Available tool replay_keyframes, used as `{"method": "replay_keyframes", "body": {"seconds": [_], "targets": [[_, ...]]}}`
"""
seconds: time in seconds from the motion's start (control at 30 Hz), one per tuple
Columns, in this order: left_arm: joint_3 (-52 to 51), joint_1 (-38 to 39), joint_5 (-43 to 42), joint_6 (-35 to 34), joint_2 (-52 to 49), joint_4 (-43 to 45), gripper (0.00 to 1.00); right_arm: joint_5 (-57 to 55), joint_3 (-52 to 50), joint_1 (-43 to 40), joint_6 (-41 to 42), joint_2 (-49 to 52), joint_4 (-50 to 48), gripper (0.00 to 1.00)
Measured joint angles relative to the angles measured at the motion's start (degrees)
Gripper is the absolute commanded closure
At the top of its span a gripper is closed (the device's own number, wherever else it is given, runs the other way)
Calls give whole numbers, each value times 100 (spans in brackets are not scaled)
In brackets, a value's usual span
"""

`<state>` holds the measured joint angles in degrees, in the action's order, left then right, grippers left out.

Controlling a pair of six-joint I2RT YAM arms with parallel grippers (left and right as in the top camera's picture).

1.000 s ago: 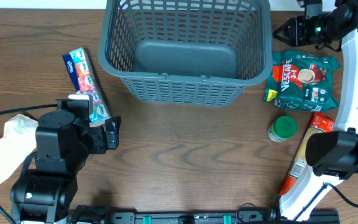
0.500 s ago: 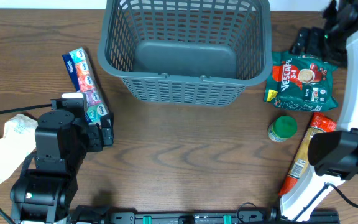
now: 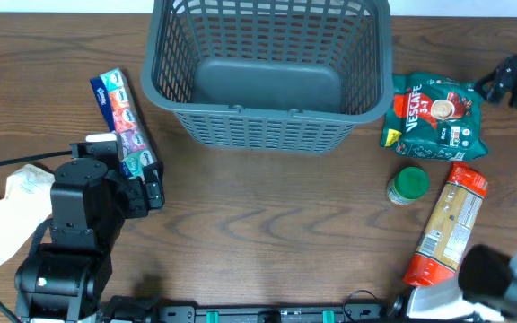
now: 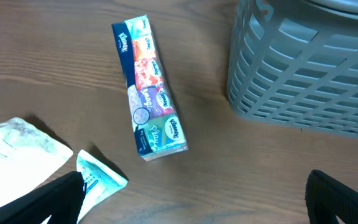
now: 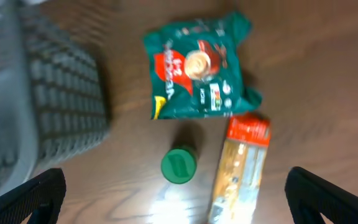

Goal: Pack container
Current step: 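Lower the right gripper and grasp the top of the Nescafé pouch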

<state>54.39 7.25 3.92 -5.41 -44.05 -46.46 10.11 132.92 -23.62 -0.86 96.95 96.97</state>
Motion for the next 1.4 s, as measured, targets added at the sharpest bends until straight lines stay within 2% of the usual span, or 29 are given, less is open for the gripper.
{"method": "replay_keyframes", "body": {"seconds": [0.17,0.23,0.47,0.97,1.4], "targets": [[0,0,0,-42,0,2,1,120,2,-50,-887,0,-109,1],[0,0,2,-39,0,0,1,76,-33,-90,-1086,299,-179,3],[0,0,22,-42,0,2,1,-39,-157,-107,-1740,1609,-540,1],[0,0,61,-39,0,0,1,-63,-166,-164,-2120,3416,-1541,1],[0,0,61,-39,0,175,1,337,-168,-269,-2177,4308,-1904,1]]}}
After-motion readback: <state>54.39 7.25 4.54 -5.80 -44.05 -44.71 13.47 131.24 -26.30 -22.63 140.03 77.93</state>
